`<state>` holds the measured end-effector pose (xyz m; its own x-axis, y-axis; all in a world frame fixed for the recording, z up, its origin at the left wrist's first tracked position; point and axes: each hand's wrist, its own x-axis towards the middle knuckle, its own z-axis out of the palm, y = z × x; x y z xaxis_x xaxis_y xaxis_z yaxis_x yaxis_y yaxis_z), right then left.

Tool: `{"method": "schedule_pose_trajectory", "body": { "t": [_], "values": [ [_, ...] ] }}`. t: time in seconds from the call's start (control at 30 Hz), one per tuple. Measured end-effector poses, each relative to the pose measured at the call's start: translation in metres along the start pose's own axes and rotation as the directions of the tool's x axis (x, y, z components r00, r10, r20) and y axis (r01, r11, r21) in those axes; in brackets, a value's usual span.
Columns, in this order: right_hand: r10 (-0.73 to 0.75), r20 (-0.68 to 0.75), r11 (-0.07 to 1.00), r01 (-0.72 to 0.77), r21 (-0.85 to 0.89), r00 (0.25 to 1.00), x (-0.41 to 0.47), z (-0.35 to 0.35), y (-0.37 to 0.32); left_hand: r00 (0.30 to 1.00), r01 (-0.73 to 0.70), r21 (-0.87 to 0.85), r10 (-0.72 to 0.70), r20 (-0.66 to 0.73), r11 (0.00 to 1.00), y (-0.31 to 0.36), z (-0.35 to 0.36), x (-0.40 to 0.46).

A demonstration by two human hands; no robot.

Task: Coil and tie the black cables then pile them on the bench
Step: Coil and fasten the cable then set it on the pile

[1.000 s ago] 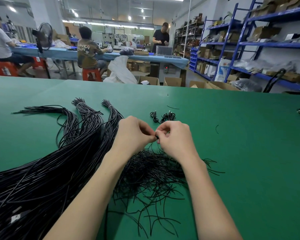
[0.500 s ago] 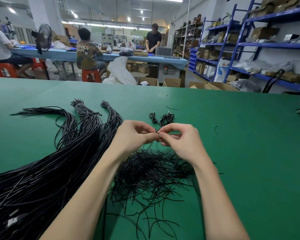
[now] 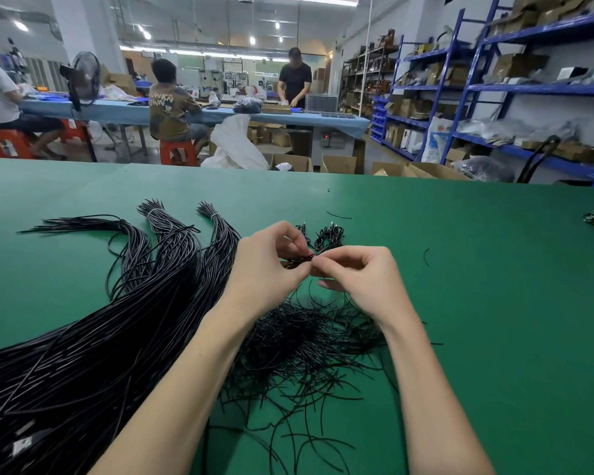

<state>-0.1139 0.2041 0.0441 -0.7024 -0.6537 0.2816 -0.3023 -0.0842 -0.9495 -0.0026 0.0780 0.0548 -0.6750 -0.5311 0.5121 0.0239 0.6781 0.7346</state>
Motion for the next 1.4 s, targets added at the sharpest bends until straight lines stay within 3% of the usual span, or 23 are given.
{"method": "schedule_pose_trajectory", "body": {
  "t": [0.07,0.2,0.27,0.33,0.37,0.43,0.47,0.53,0.63,0.9,1.07,1.17,1.3,1.4],
  "values": [
    [0.007,-0.004,1.000,-0.007,0.030,1.000,0.001,-0.001,0.000,0.999,-0.047,0.023,0.047,0.006,0.999,0.002,0.000,0.000],
    [-0.029,-0.043,0.995,0.025,-0.101,0.999,0.003,0.004,0.005,0.998,-0.050,0.028,0.049,0.032,0.998,0.000,0.003,-0.001],
    [-0.099,-0.064,0.968,0.081,-0.238,0.993,0.003,0.007,0.008,0.998,0.008,-0.027,-0.007,0.059,1.000,-0.002,0.004,-0.001],
    [-0.199,-0.062,0.920,0.165,-0.355,0.978,0.003,0.007,0.009,0.986,0.146,-0.192,-0.126,0.113,0.971,-0.003,0.004,0.000],
    [-0.237,-0.053,0.907,0.202,-0.371,0.970,0.002,0.006,0.009,0.966,0.248,-0.317,-0.211,0.148,0.915,-0.003,0.003,0.001],
    [-0.300,-0.019,0.891,0.273,-0.362,0.954,0.001,0.005,0.009,0.887,0.462,-0.532,-0.385,0.256,0.710,-0.005,0.000,0.004],
    [-0.337,-0.001,0.877,0.313,-0.365,0.942,0.000,0.006,0.008,0.836,0.547,-0.573,-0.429,0.341,0.610,-0.006,-0.001,0.005],
    [-0.396,0.032,0.843,0.377,-0.385,0.918,-0.001,0.008,0.006,0.743,0.669,-0.542,-0.450,0.495,0.508,-0.008,-0.004,0.004],
    [-0.433,0.075,0.810,0.424,-0.405,0.899,-0.001,0.009,0.005,0.671,0.741,-0.497,-0.465,0.578,0.452,-0.009,-0.009,0.003],
    [-0.476,0.020,0.802,0.443,-0.402,0.879,-0.002,0.008,0.002,0.632,0.763,-0.605,-0.461,0.623,0.228,-0.013,0.000,0.001],
    [-0.425,-0.019,0.843,0.387,-0.374,0.905,-0.002,0.004,0.001,0.727,0.673,-0.681,-0.427,0.538,0.287,-0.013,0.009,0.000],
    [-0.303,-0.018,0.911,0.284,-0.301,0.953,-0.002,-0.001,0.004,0.797,0.600,-0.713,-0.347,0.495,0.362,-0.014,0.009,0.000],
    [-0.168,0.030,0.983,0.170,-0.068,0.985,-0.001,-0.006,0.007,0.886,0.455,-0.659,-0.229,0.404,0.599,-0.017,0.003,-0.001],
    [-0.026,0.084,0.998,0.021,0.054,0.996,0.001,-0.012,0.010,0.960,0.210,-0.518,-0.075,0.269,0.829,-0.015,0.000,-0.003]
  ]
}}
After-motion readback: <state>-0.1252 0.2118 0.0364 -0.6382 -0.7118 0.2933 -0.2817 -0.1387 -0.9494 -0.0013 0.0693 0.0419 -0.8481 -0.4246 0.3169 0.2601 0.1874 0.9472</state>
